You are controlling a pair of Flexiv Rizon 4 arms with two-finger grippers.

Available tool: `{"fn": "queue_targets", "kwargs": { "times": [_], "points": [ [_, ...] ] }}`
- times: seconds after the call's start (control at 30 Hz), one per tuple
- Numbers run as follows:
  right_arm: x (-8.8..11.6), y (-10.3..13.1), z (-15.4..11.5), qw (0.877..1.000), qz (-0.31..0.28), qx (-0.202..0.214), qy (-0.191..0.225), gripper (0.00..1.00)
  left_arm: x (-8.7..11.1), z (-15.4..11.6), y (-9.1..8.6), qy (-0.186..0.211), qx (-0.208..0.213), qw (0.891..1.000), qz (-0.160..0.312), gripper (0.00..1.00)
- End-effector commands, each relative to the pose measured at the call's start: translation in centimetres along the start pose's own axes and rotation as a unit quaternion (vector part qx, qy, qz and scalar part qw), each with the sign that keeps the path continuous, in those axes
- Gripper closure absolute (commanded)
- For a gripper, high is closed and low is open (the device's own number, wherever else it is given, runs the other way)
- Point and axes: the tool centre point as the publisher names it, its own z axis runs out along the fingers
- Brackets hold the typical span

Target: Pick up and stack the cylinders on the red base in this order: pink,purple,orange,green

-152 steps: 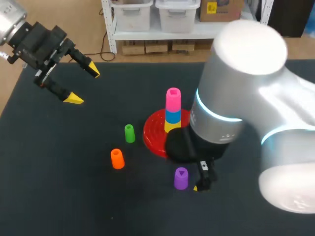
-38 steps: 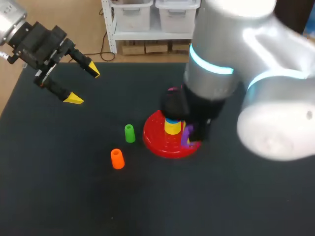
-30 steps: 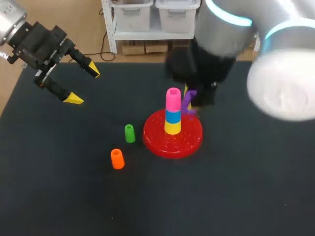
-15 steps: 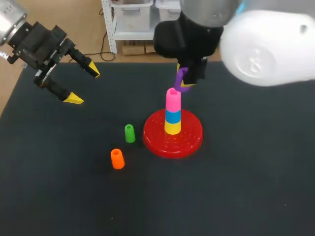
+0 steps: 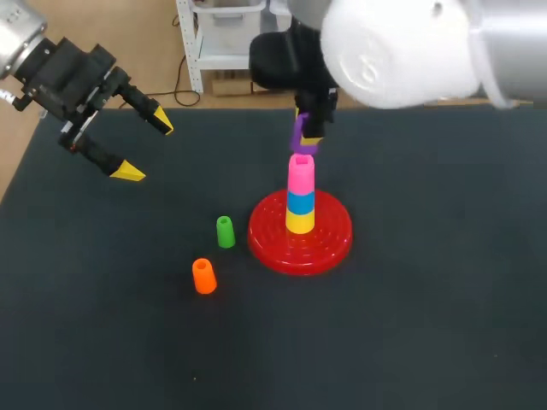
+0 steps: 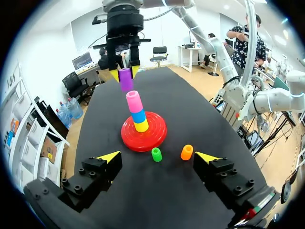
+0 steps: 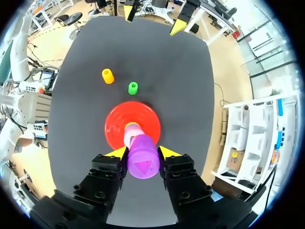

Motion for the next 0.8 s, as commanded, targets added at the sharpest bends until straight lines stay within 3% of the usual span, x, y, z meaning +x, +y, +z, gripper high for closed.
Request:
{"fn": "queue_targets", "kwargs": {
  "times": [0.03,0.8],
  "points": [
    [-0.2,-0.5,0.4,1.000,0.002,-0.016,-0.003,1.00,0.1,0.1,-0.1,0.000,-0.002,1.000,0.001,0.00],
    [0.3,1.8,1.2,1.000,-0.003,-0.014,-0.005,1.00,0.1,0.1,-0.1,0.000,-0.002,1.000,0.001,0.00]
  ]
}}
